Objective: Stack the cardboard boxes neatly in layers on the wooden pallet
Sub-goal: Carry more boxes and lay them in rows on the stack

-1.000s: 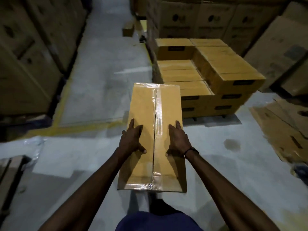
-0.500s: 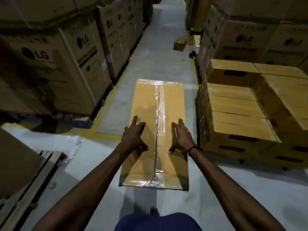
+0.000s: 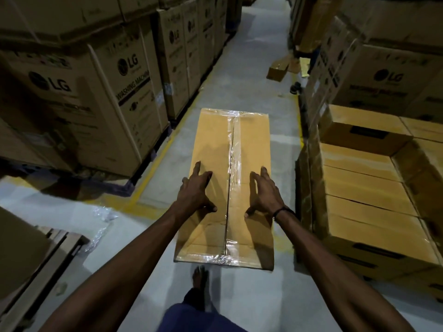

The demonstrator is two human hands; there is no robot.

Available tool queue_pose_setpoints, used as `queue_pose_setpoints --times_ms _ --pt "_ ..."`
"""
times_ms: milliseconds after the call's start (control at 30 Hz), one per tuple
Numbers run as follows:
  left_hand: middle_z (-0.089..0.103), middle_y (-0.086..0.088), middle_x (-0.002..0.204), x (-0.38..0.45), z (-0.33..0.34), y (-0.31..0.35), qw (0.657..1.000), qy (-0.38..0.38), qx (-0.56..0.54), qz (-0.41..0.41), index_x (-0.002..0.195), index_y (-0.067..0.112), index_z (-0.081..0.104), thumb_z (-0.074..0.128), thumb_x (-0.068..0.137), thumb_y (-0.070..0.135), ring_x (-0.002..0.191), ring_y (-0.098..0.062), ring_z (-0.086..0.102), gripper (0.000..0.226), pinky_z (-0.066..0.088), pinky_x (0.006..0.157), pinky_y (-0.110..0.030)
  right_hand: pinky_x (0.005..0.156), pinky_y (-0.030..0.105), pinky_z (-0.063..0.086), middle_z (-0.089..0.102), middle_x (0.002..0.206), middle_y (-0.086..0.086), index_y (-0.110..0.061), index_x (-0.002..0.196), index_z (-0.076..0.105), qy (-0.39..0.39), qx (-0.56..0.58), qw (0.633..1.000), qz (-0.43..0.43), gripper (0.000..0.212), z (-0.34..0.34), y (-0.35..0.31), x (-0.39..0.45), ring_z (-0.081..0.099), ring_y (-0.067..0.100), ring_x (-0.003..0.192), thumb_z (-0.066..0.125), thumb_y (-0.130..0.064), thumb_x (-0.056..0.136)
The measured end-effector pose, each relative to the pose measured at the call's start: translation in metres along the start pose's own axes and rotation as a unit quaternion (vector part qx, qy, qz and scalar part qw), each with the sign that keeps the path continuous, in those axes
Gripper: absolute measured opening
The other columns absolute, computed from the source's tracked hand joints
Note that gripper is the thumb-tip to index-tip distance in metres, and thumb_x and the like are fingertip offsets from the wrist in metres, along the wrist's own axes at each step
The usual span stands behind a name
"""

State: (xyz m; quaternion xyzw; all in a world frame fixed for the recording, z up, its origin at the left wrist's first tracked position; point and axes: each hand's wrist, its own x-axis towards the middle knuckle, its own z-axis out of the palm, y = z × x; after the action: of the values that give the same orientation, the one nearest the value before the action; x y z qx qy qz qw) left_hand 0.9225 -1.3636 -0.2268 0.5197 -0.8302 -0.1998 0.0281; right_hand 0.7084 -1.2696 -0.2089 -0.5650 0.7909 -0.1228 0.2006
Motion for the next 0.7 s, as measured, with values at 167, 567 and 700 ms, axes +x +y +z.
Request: queue_pose_setpoints --times_ms 167,567,700 --pt "-0.004 -0.009 0.171 0.090 -0.019 0.002 1.000 -0.003 -0.007 0.027 0.156 0.024 0.034 0.101 0.041 0.053 0.140 -0.055 0.034 0.136 0.041 0.110 -0.060 0.121 0.057 0.027 -0.001 0.171 0.011 -0.015 0.159 0.026 0.008 0.005 1.000 0.028 0.142 -0.020 0.000 0.080 0.017 0.039 0.154 0.105 -0.029 0.042" --pt "-0.011 -0.004 0.171 0.323 -0.058 0.040 0.991 -0.051 0.019 0.122 0.158 0.028 0.027 0.100 0.049 0.049 0.146 -0.053 0.025 0.133 0.037 0.114 -0.061 0.122 0.055 0.028 0.000 0.171 0.007 -0.019 0.158 0.029 0.096 0.022 0.985 0.144 0.141 -0.075 0.020 0.252 0.016 0.034 0.155 0.105 -0.026 0.040" --pt "-0.011 -0.007 0.171 0.387 -0.055 0.071 0.980 -0.067 0.021 0.186 0.159 0.023 0.027 0.099 0.052 0.050 0.150 -0.049 0.020 0.132 0.029 0.119 -0.062 0.124 0.044 0.028 -0.005 0.172 0.000 -0.024 0.161 0.024 0.123 0.053 0.969 0.206 0.144 -0.088 0.052 0.293 0.015 0.030 0.156 0.105 -0.024 0.043"
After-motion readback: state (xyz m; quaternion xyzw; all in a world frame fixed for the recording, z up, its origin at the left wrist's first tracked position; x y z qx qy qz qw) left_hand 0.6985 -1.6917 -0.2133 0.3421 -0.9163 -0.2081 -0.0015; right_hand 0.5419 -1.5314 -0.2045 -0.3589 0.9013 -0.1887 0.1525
